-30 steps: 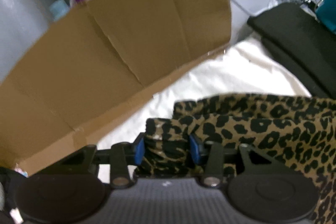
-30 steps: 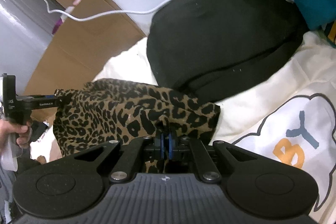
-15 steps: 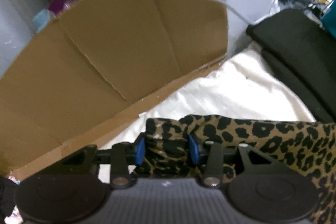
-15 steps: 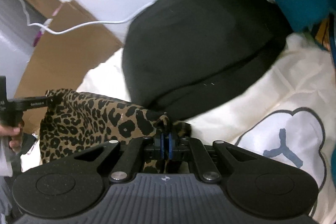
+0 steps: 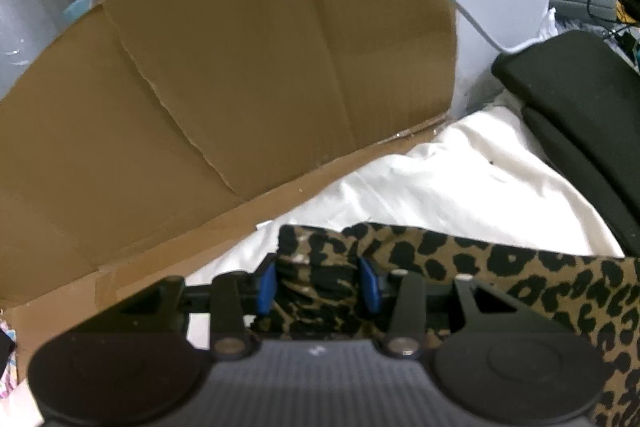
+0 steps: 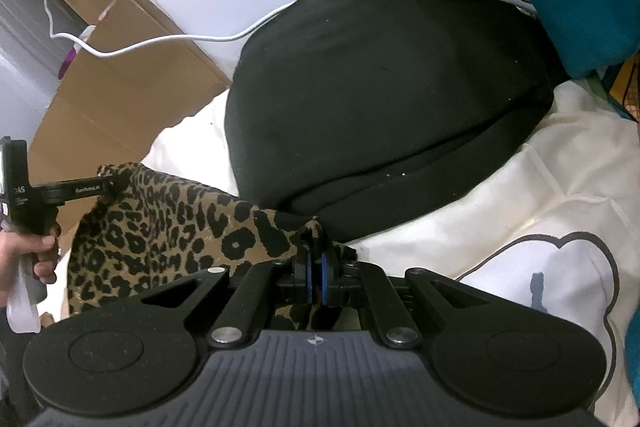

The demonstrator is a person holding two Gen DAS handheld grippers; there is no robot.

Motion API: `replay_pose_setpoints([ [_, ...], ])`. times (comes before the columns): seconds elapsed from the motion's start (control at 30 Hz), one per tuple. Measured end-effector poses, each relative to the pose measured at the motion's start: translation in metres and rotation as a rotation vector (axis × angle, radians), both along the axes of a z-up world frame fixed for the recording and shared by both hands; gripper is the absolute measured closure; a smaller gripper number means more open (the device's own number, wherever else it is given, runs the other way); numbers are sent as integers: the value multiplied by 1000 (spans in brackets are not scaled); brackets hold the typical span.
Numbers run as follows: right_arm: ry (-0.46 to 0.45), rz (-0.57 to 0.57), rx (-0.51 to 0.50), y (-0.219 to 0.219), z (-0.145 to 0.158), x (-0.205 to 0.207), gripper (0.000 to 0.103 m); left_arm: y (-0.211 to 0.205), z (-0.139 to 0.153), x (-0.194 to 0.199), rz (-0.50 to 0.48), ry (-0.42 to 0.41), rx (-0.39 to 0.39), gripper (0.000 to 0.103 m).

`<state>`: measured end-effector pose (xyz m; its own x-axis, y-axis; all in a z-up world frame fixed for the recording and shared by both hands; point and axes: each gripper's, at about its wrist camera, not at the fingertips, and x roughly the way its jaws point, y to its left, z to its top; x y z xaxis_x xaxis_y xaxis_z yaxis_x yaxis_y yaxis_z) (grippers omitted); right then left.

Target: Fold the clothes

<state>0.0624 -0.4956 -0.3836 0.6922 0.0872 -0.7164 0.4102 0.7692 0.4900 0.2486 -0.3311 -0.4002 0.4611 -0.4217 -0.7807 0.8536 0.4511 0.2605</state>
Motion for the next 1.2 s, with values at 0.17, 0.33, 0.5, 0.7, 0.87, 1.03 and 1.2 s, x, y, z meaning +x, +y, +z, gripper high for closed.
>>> replay_pose_setpoints([
  [0.17, 16, -1, -25, -1, -6, 3, 100, -7, -16, 1, -4, -7, 46, 50],
  [0.33, 52, -11, -21, -1, -7, 5, 92, -7, -12, 6, 8, 14, 90, 41],
  [0.5, 63, -39, -110, 8, 6, -4, 72, 4, 15, 2, -26, 8, 104, 42],
  [0.7, -4, -58, -99, 10, 22, -19, 72, 16, 42, -13, -98, -18, 112, 47],
  [0.87, -60, -22, -248, 26, 46, -14, 73, 16, 49, -21, -161, 44, 90, 62],
  [1.03, -92, 97, -219, 41, 40, 4, 75, 19, 25, -13, -148, 112, 168, 81],
  [1.2, -46, 126, -199, 39, 22, 15, 75, 28, 1, -3, -131, 126, 183, 77],
])
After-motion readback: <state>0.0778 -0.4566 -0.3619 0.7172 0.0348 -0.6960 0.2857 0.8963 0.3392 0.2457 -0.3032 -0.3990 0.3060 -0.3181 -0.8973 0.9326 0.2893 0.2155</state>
